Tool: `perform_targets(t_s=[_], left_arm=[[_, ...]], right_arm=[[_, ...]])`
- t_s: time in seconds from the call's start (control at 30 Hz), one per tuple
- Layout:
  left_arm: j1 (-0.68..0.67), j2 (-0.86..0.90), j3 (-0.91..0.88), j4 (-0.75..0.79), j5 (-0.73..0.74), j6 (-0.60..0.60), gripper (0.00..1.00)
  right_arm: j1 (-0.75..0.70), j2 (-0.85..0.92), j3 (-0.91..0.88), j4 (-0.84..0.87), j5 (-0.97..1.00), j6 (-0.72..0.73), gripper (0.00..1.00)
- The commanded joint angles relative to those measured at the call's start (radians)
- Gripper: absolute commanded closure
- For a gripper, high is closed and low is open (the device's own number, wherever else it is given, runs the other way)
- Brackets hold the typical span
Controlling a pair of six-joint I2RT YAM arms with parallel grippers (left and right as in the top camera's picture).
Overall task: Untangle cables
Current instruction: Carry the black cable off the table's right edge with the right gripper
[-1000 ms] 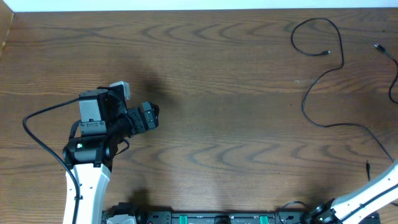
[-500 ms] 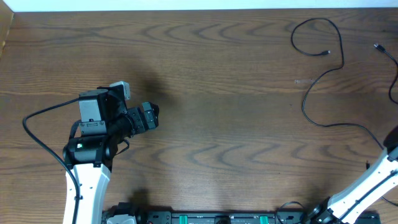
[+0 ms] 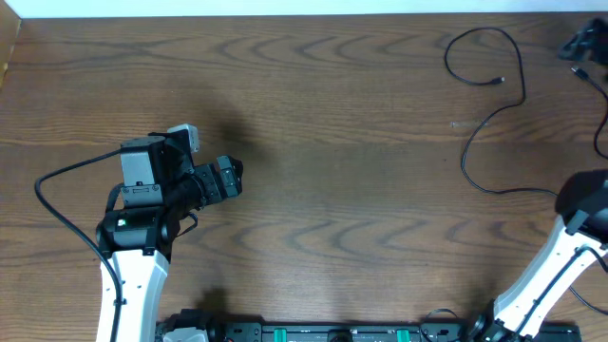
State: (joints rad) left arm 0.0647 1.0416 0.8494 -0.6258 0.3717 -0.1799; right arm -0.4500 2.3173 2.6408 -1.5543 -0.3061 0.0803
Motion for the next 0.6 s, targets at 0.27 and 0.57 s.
perform_targets(t_s=[0.27,0.57], left_arm=[[0.004,0.002,0.009,-0.002,0.008,0.010,0.02],[0.004,0.002,0.009,-0.002,0.008,0.010,0.02]], right_arm=[[0.171,-0.007,-0.388,0.232,0.185,0.319,0.09],[0.250,-0.007,-0.621,0.379,0.255,0.447,0.27]])
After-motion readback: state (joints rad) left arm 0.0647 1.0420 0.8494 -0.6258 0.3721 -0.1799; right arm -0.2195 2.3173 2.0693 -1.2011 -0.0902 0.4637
